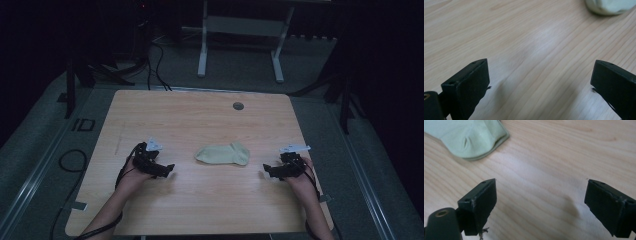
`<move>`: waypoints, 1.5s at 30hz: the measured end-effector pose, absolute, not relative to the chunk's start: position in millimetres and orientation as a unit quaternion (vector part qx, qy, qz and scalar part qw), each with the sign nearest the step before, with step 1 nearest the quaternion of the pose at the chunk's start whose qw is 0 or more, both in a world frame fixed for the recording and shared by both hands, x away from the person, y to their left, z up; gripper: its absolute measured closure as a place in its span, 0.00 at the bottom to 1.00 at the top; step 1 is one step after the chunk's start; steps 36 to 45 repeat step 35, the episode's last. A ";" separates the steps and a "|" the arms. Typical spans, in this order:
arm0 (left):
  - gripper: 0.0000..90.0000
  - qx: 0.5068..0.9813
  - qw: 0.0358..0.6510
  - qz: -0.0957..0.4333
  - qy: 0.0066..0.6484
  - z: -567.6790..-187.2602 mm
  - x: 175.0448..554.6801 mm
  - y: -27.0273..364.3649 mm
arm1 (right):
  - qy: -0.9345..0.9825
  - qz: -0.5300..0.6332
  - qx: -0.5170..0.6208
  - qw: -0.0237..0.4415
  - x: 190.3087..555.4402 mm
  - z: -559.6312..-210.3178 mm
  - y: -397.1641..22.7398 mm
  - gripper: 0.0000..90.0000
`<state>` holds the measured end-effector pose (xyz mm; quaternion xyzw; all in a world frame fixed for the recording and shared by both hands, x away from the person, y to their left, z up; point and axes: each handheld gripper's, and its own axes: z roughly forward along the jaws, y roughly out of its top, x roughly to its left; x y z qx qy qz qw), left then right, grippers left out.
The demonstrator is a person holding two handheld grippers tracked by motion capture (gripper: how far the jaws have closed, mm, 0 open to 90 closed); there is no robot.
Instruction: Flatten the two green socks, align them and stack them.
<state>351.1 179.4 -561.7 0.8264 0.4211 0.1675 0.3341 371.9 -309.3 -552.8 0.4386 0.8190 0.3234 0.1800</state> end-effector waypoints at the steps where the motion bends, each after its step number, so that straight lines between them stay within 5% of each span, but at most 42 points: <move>1: 0.02 0.826 0.334 0.167 0.421 -561.7 351.1 179.4 | 0.819 0.323 0.439 0.180 371.9 -552.8 -309.3 0.12; 24: 0.02 0.773 0.332 0.217 0.495 -569.5 318.6 236.0 | 0.793 0.319 0.475 0.209 344.1 -561.4 -346.3 0.12; 45: 0.02 0.764 0.341 0.219 0.503 -571.4 305.8 239.8 | 0.795 0.314 0.471 0.219 342.2 -564.9 -347.0 0.12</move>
